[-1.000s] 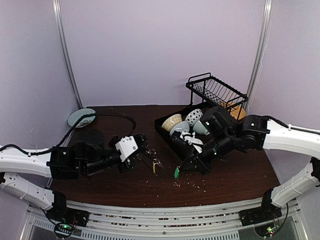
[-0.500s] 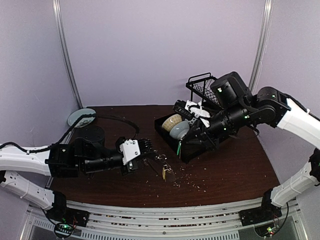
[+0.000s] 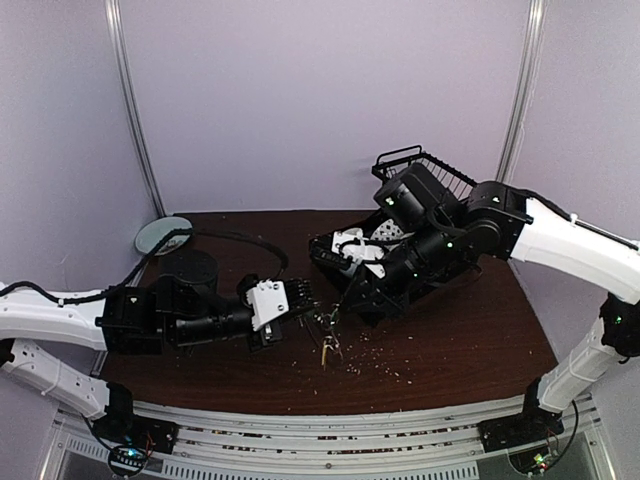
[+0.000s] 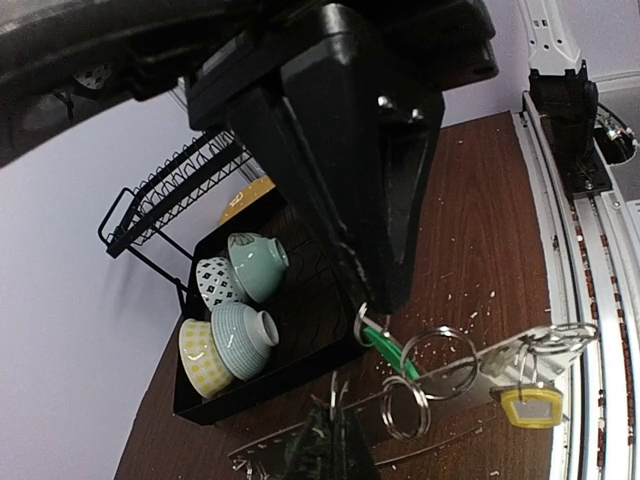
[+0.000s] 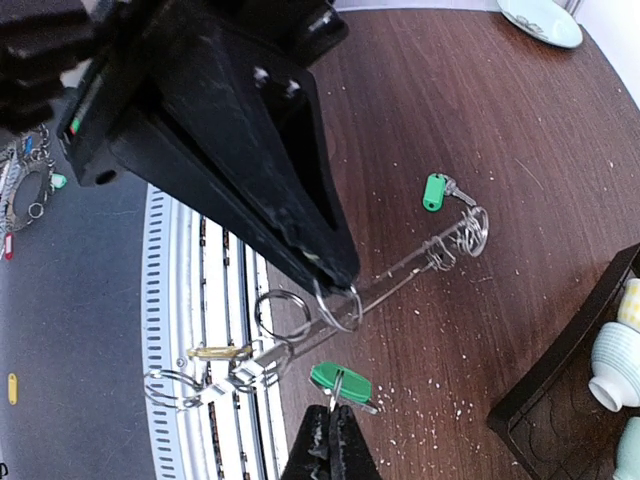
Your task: Put the keys on the keyring
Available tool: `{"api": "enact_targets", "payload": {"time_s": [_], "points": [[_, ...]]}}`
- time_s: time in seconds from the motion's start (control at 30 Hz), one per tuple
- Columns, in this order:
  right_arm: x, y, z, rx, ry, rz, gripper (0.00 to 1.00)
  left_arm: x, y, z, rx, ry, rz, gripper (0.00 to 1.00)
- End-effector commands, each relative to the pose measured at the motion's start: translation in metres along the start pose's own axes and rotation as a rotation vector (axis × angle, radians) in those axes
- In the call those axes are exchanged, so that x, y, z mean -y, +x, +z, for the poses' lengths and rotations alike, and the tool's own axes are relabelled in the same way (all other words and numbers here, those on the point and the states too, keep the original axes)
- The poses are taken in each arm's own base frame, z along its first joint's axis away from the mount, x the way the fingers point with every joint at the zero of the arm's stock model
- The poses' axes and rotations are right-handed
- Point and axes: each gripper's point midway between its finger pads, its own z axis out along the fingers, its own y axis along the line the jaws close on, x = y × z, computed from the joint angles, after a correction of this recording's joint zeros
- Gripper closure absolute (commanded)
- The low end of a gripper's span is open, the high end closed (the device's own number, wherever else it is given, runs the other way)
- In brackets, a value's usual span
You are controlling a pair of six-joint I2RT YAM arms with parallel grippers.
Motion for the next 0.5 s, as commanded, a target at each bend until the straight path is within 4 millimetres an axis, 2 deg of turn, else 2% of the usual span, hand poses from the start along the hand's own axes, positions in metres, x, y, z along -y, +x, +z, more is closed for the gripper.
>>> {"api": "enact_targets", "payload": {"time_s": [0.0,0.17,0.47], "points": [[-0.011,-0.027,-0.012,0.114,-0.032,-0.037,1.0,-0.016,-0.031,-0.003,0.092,-0.051,-0.009,1.0],[-0.011,-0.04,-0.017,0.198,-0.015,-0.053,1.0,-0.018,-0.041,-0.01,0.146,-0.055,-0.015,1.0],[-0.016,-0.025,-0.012,0.136,-0.045,-0.049,1.0,-0.025,-0.047,-0.016,0.165,-0.078,-0.027,1.0]]}}
